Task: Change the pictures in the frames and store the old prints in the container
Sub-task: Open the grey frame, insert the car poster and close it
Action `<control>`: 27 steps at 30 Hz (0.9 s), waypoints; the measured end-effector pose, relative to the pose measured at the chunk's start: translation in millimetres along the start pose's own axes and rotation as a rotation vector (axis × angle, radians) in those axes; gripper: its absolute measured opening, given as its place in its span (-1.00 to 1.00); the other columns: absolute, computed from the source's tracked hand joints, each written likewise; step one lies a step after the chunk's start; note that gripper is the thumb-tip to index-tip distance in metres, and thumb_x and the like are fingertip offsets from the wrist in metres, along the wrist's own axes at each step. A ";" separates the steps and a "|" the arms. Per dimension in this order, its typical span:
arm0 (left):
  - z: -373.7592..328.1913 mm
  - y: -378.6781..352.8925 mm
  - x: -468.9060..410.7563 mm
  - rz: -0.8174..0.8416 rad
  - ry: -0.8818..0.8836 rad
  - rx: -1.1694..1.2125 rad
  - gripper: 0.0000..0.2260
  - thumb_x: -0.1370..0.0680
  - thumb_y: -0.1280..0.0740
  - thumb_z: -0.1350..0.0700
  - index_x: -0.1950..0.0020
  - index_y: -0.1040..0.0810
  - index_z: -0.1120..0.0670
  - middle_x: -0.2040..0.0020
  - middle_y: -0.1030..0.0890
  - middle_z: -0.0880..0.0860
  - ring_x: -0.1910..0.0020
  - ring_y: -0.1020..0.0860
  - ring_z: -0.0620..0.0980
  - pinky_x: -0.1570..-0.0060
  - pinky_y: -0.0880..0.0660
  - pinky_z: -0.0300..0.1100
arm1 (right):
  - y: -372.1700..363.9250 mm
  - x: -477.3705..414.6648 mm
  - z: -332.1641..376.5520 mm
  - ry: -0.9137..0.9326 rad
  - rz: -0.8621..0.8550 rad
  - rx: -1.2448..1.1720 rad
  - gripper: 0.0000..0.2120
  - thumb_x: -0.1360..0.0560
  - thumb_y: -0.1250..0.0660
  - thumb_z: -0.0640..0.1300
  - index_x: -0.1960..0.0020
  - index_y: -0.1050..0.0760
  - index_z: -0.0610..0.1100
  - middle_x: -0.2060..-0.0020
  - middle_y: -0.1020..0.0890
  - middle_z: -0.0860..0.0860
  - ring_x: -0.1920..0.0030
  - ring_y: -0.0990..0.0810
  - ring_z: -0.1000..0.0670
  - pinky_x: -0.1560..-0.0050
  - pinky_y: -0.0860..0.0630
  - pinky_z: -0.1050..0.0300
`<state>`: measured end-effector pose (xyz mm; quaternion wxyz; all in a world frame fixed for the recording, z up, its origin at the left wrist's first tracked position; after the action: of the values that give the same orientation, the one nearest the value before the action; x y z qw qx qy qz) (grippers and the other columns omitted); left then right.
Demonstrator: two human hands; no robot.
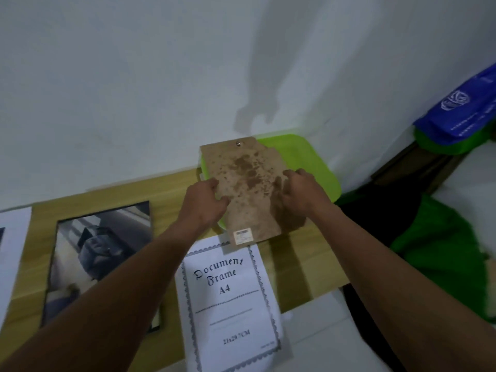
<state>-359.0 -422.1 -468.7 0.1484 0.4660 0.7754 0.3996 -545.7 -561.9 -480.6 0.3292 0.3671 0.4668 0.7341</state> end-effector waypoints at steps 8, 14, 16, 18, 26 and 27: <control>18.2 -17.6 -9.3 -0.089 0.252 0.161 -0.45 -0.38 -0.47 0.19 -0.36 -0.46 0.17 -0.16 -0.61 0.11 -0.14 -0.56 0.11 -0.08 -0.48 -0.12 | -17.9 -24.1 -41.3 -0.105 0.077 -0.035 -0.46 -0.48 -0.42 -0.02 -0.37 -0.37 -0.18 -0.24 -0.44 -0.24 -0.19 -0.50 -0.31 -0.15 -0.51 -0.10; 38.1 -24.8 -13.4 -0.079 0.384 0.326 -0.32 -0.30 -0.54 0.24 -0.40 -0.43 0.14 -0.17 -0.61 0.11 -0.13 -0.58 0.08 -0.17 -0.54 -0.02 | -17.4 -32.8 -46.0 -0.152 0.055 -0.315 -0.34 -0.27 -0.47 -0.10 -0.36 -0.44 -0.10 -0.16 -0.60 -0.19 -0.09 -0.60 -0.21 -0.06 -0.60 -0.10; 43.1 -22.6 -12.8 -0.083 0.398 0.408 -0.31 -0.29 -0.55 0.28 -0.40 -0.43 0.13 -0.16 -0.61 0.11 -0.11 -0.59 0.07 -0.14 -0.55 -0.02 | -13.1 -28.3 -42.0 -0.158 0.074 -0.393 -0.19 -0.30 -0.55 -0.19 -0.49 -0.33 -0.16 -0.20 -0.61 -0.19 -0.16 -0.61 -0.19 -0.12 -0.59 -0.09; 47.4 -16.3 -9.6 -0.078 0.409 0.495 -0.29 -0.29 -0.54 0.33 -0.41 -0.42 0.12 -0.13 -0.61 0.10 -0.09 -0.59 0.06 -0.07 -0.57 -0.06 | -9.7 -21.8 -36.4 -0.166 0.111 -0.473 -0.15 -0.31 -0.58 -0.26 -0.52 -0.28 -0.18 -0.06 -0.68 -0.21 -0.02 -0.67 -0.20 0.00 -0.63 -0.05; 74.8 50.1 32.0 -0.055 0.354 0.751 -0.38 -0.33 -0.46 0.47 -0.34 -0.47 0.15 0.17 -0.68 -0.02 0.22 -0.66 -0.09 0.28 -0.60 -0.21 | 1.5 21.9 36.8 -0.122 0.165 -0.618 -0.14 -0.30 -0.59 -0.34 -0.50 -0.27 -0.19 0.28 -0.64 -0.03 0.30 -0.64 -0.12 0.24 -0.57 0.08; 83.4 60.5 41.0 -0.053 0.345 0.756 -0.38 -0.34 -0.45 0.47 -0.36 -0.46 0.15 0.15 -0.68 -0.01 0.22 -0.66 -0.10 0.30 -0.60 -0.23 | -2.1 28.3 52.0 -0.105 0.170 -0.635 -0.13 -0.30 -0.60 -0.34 -0.50 -0.26 -0.18 0.22 -0.65 -0.04 0.28 -0.65 -0.11 0.21 -0.59 0.05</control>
<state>-293.6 -332.6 -470.1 -0.1550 0.3935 0.8928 0.1550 -515.9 -514.7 -460.6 0.3884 0.3213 0.1646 0.8479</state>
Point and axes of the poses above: each hand's wrist, its own x-axis away from the middle knuckle, its own y-axis out of the back of the hand, z = x × y, the point moved 10 cm from there along -x, towards the middle knuckle
